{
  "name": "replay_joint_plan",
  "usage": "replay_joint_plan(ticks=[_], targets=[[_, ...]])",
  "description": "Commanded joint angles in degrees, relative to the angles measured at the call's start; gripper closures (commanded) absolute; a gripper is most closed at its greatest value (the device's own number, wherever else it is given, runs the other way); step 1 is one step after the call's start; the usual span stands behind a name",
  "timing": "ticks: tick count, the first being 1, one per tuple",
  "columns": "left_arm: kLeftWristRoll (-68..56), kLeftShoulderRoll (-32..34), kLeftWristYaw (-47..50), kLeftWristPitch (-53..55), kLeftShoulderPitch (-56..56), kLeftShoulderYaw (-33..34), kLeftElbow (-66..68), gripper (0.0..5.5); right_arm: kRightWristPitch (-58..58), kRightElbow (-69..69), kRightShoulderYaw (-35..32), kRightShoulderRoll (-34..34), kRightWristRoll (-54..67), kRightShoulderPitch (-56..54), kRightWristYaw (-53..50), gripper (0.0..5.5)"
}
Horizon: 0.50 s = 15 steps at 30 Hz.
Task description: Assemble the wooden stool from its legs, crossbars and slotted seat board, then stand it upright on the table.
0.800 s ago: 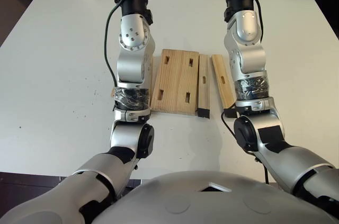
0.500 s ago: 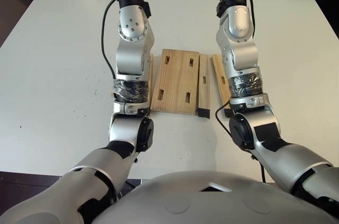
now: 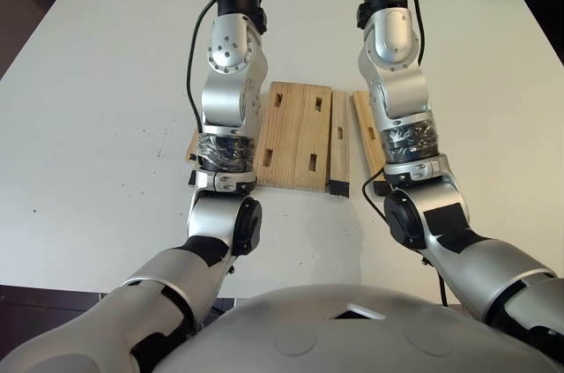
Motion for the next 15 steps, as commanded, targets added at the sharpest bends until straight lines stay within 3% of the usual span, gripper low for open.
replay_joint_plan(ticks=[1, 6, 12, 15], targets=[[1.27, 0.96, -1.14, -1.29, 1.48, -1.43, -0.62, 1.96, 2.87, -0.02, -1.95, 0.49, 1.23, 0.73, -0.99, 1.99], [1.11, 0.27, 2.02, 1.64, 1.35, -0.18, 2.13, 1.96, 4.36, -0.68, -0.61, 1.11, 0.61, 0.89, 0.17, 1.99], [2.79, -0.01, 1.39, 5.12, 3.52, -3.21, -0.90, 1.96, 6.24, -3.57, 0.52, 2.27, 0.13, 4.24, 0.36, 1.99], [1.55, -0.81, 4.68, 9.62, 3.12, -0.36, 0.11, 1.96, 7.04, -3.50, 0.05, 2.30, 1.37, 4.11, 1.30, 1.99]])
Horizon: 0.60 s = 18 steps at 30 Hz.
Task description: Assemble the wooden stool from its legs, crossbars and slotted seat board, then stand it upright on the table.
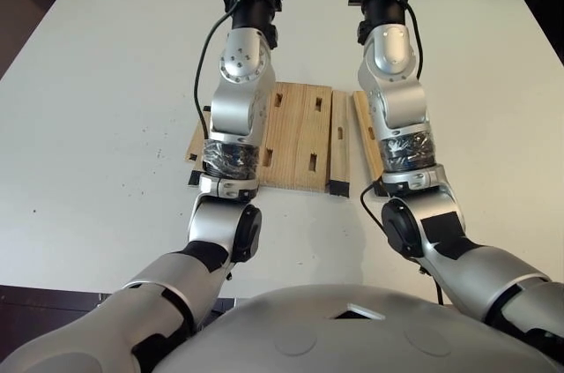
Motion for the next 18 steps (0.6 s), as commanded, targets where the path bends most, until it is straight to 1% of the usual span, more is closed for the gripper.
replay_joint_plan(ticks=[1, 3, 7, 11, 14, 18], targets=[[-1.05, -0.67, 3.67, 4.84, -0.02, 3.43, 0.84, 1.96, 1.78, -0.60, -0.62, 0.43, 1.43, -0.29, 1.05, 1.99], [-0.46, -0.38, 4.04, 4.31, -0.67, 3.39, 1.22, 1.96, 1.59, 0.12, -0.99, 0.81, 2.05, -1.06, 1.21, 1.99], [3.06, 0.38, 5.06, 0.66, -1.43, 1.09, 2.73, 1.96, 0.74, 1.12, -0.31, 1.05, 1.93, -2.22, 1.68, 1.99], [3.61, -0.80, 5.44, -0.52, -1.01, 0.40, 2.95, 1.96, 0.74, 1.00, 0.36, 1.70, 1.42, -1.90, 1.13, 1.99], [4.50, -1.43, 5.03, -0.75, -1.23, -1.49, 2.55, 1.96, 0.45, 0.88, 0.35, 1.79, 0.70, -2.23, -0.10, 1.99], [2.58, -1.81, 3.75, -1.98, -1.43, -0.35, 3.51, 1.96, -1.12, 1.71, 0.94, 1.56, -0.44, -2.15, -0.93, 1.99]])
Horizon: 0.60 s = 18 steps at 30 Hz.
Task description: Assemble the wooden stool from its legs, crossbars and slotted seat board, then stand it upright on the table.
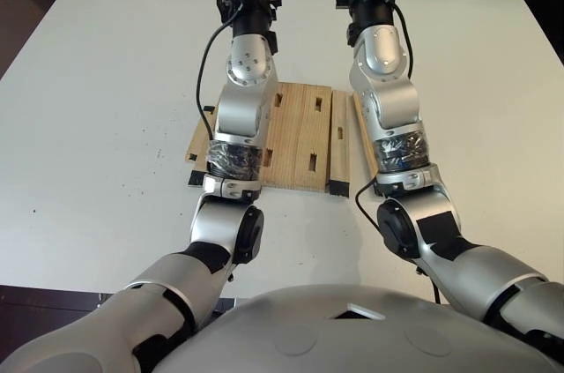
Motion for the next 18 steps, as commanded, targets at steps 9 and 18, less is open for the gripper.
replay_joint_plan(ticks=[9, 18], targets=[[-17.65, 13.43, -22.93, 8.90, 11.31, 10.73, -9.74, 1.96, 2.59, -3.74, -2.67, 1.15, 5.65, 3.90, 2.77, 1.99], [-20.09, 33.68, -42.93, 9.17, 28.71, 16.89, -6.08, 1.96, 5.17, -6.64, -4.87, -1.59, 6.20, 6.68, 2.97, 1.99]])
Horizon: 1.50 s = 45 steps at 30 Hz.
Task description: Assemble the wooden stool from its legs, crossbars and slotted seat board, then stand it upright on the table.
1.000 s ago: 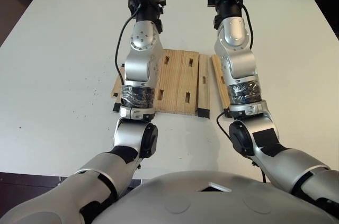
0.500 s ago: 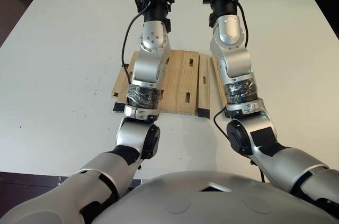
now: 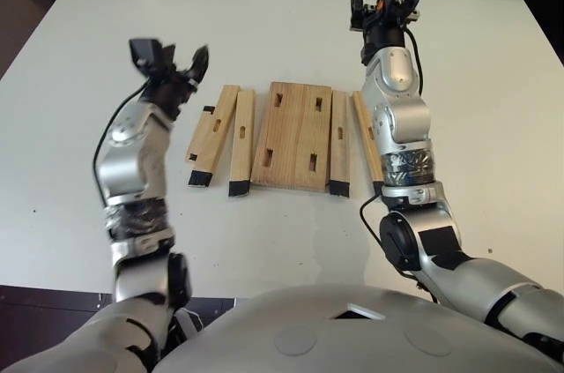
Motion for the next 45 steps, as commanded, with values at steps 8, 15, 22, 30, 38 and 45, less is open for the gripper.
replay_joint_plan(ticks=[8, 15, 22, 30, 38, 45], targets=[[4.01, 10.50, -14.92, -3.41, 12.53, -6.30, 4.91, 1.96, 2.54, -2.23, -4.15, -4.72, -0.22, 2.32, -1.45, 1.99], [4.15, 10.26, -16.08, -3.05, 15.28, -7.32, 3.19, 1.96, 3.00, -2.19, -4.62, -6.20, -0.24, 2.39, -1.28, 1.99], [4.86, 9.01, -14.06, -0.40, 19.36, -8.20, -0.14, 1.96, 2.79, -2.26, -4.48, -6.40, -0.18, 2.38, -1.45, 1.99], [5.36, 9.30, -10.46, 7.98, 20.22, -9.38, -0.05, 2.74, 3.40, -4.75, -5.03, -6.17, -0.43, 5.60, -2.95, 1.99], [5.18, 10.66, -10.63, 12.95, 22.24, -10.65, -2.13, 3.89, 4.10, -6.12, -4.90, -6.11, -0.28, 6.91, -3.31, 1.99], [6.26, 11.51, -9.55, 11.77, 22.36, -11.55, -1.22, 4.20, 3.43, -5.08, -4.94, -5.95, -0.37, 6.26, -3.61, 1.99]])
